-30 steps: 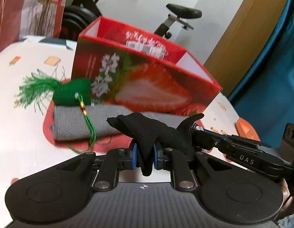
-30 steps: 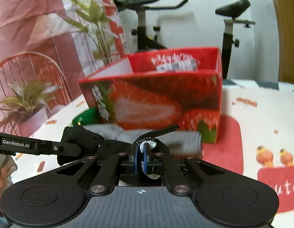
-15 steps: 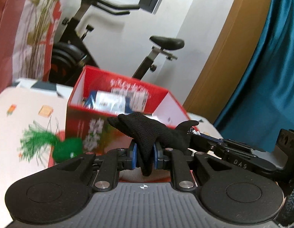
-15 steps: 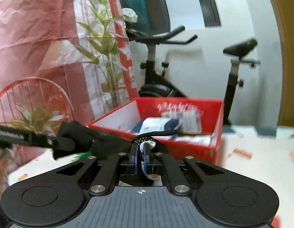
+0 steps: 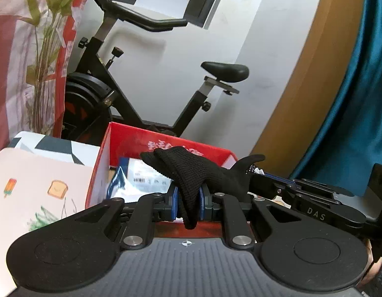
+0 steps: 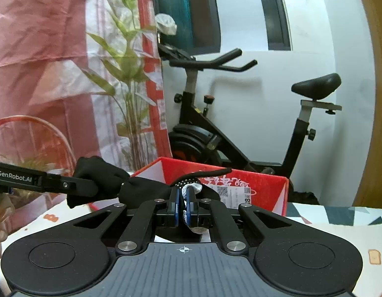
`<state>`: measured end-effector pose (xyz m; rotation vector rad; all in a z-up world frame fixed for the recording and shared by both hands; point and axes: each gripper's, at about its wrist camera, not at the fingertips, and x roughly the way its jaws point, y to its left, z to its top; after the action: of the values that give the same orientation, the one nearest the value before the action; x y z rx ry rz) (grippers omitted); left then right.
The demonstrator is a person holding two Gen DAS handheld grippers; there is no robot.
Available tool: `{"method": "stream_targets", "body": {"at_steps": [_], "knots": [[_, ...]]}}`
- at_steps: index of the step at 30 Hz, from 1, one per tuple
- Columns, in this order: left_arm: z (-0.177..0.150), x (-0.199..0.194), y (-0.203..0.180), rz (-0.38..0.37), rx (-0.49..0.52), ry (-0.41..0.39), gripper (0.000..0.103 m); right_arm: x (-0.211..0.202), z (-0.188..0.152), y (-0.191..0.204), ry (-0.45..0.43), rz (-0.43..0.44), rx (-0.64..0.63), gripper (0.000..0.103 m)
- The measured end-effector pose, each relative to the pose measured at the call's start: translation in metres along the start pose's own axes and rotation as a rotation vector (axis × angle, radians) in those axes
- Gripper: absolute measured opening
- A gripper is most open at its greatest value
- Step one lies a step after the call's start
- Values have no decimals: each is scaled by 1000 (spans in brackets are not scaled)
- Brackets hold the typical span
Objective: Organize soft objects
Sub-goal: 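Lift the black sock with both tools and carry it over the red box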
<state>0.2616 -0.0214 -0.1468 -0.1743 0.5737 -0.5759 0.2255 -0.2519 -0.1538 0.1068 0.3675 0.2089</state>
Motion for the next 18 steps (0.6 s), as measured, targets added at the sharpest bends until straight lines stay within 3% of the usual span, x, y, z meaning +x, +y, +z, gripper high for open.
{"method": "stream_targets", "body": {"at_steps": [8,12,18], "knots": [[31,68,22,86,21,109,18,68,7,-18,67,-44,68,5],[33,98,32,140,37,173,18,101,-1,-19,146,-88,54,5],[30,120,44,187,49,224,20,133,-16,-26,242,-103,137,5]]}}
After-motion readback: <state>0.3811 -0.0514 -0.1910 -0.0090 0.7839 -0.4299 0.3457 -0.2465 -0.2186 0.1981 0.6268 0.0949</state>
